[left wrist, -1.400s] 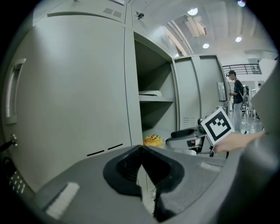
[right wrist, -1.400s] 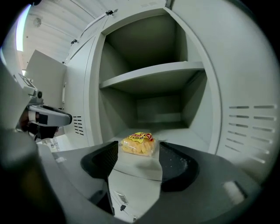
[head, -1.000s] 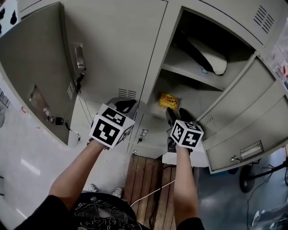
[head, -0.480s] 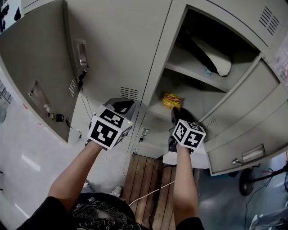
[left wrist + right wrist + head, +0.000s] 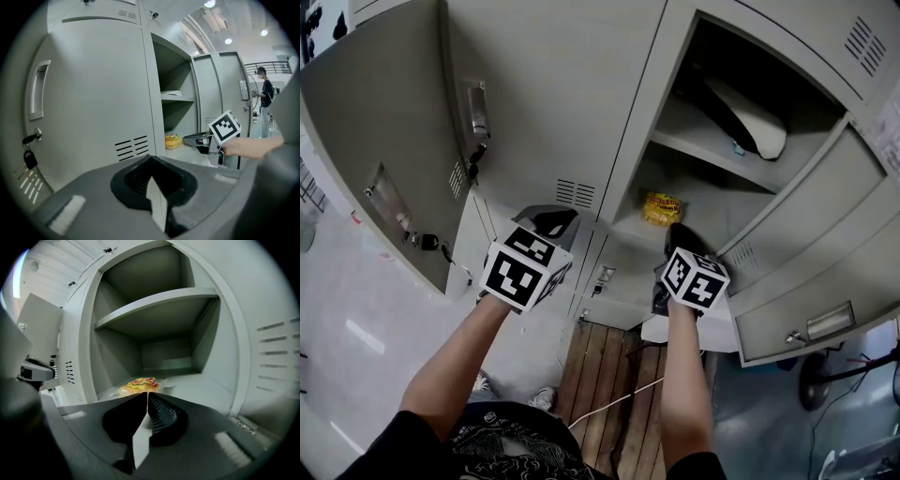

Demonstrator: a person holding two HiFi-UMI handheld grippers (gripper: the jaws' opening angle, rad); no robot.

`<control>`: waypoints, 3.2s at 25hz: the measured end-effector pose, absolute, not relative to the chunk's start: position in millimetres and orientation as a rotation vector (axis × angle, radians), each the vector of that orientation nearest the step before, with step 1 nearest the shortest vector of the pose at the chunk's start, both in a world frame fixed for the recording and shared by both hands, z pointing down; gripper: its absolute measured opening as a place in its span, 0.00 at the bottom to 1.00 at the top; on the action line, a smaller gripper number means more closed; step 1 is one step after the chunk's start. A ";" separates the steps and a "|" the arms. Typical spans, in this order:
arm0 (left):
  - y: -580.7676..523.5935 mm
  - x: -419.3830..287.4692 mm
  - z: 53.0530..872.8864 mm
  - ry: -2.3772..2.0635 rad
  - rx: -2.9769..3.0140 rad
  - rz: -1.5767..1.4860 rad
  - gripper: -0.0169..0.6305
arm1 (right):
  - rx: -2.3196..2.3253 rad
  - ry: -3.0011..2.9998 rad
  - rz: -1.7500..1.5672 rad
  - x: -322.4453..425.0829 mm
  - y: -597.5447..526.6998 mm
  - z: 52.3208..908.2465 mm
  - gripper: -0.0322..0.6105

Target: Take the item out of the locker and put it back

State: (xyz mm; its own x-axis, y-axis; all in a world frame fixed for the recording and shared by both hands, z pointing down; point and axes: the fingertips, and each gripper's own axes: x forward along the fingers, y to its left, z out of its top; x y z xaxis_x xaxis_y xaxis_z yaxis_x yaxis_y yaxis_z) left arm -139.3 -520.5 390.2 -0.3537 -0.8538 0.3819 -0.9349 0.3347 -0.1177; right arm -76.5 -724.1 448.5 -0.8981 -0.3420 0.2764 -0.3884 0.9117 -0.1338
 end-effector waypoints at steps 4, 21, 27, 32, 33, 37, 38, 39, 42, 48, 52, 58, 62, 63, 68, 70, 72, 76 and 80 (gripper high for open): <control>-512.3 -144.8 391.9 -2.363 1.593 0.465 0.03 | 0.569 -2.825 0.256 -76.8 -725.4 448.1 0.09; -506.1 -145.9 390.9 -2.363 1.598 0.434 0.03 | 0.654 -2.876 0.171 -64.1 -730.8 428.6 0.09; -509.9 -144.1 390.1 -2.354 1.619 0.397 0.03 | 0.683 -2.904 0.093 -55.3 -727.8 407.2 0.09; -508.6 -136.2 392.5 -2.320 1.647 0.372 0.03 | 0.717 -2.909 0.042 -49.6 -726.6 392.0 0.09; -507.9 -135.4 392.4 -2.318 1.651 0.368 0.03 | 0.723 -2.912 0.038 -48.4 -726.3 389.1 0.09; -504.3 -131.7 389.8 -2.316 1.668 0.349 0.03 | 0.739 -2.918 0.012 -44.9 -723.2 377.6 0.09; -503.1 -131.0 388.8 -2.315 1.671 0.342 0.03 | 0.741 -2.917 0.004 -44.0 -721.9 374.7 0.09; -502.1 -130.2 387.8 -2.313 1.674 0.335 0.03 | 0.745 -2.918 -0.006 -42.7 -720.7 371.4 0.09; -500.1 -127.6 385.8 -2.307 1.686 0.325 0.03 | 0.758 -2.922 -0.037 -37.6 -717.4 360.9 0.09; -493.6 -122.9 379.5 -2.305 1.710 0.295 0.03 | 0.766 -2.925 -0.082 -28.3 -700.7 347.7 0.09; -484.6 -116.6 374.8 -2.298 1.736 0.288 0.03 | 0.775 -2.924 -0.106 -19.9 -684.1 340.3 0.09; -458.9 -105.5 368.4 -2.280 1.782 0.283 0.03 | 0.803 -2.925 -0.139 -5.6 -647.9 328.7 0.09; -437.3 -92.0 362.6 -2.266 1.830 0.284 0.03 | 0.830 -2.926 -0.155 7.4 -618.2 321.1 0.09; -430.7 -88.8 360.8 -2.264 1.841 0.283 0.03 | 0.836 -2.927 -0.161 10.7 -609.8 318.8 0.09; -391.8 -74.5 354.7 -2.255 1.881 0.275 0.03 | 0.860 -2.929 -0.181 26.3 -564.8 310.7 0.09; -376.0 -67.2 354.1 -2.248 1.896 0.275 0.03 | 0.870 -2.925 -0.190 34.0 -546.4 308.8 0.09; -359.9 -60.5 353.2 -2.246 1.907 0.274 0.03 | 0.876 -2.926 -0.198 41.0 -528.2 305.7 0.09; -325.3 -54.0 352.7 -2.257 1.904 0.274 0.03 | 0.867 -2.933 -0.214 50.8 -488.8 301.6 0.09; -290.8 -50.9 350.8 -2.275 1.888 0.264 0.03 | 0.840 -2.949 -0.219 56.4 -450.1 299.6 0.09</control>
State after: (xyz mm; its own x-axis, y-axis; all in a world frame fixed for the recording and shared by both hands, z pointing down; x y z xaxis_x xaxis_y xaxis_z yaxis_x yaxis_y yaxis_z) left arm -50.9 -290.8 350.8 -0.1815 -0.9525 0.2446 -0.9832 0.1809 -0.0252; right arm 56.4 -450.1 299.6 -0.8484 -0.5287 0.0259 -0.5191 0.8406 0.1548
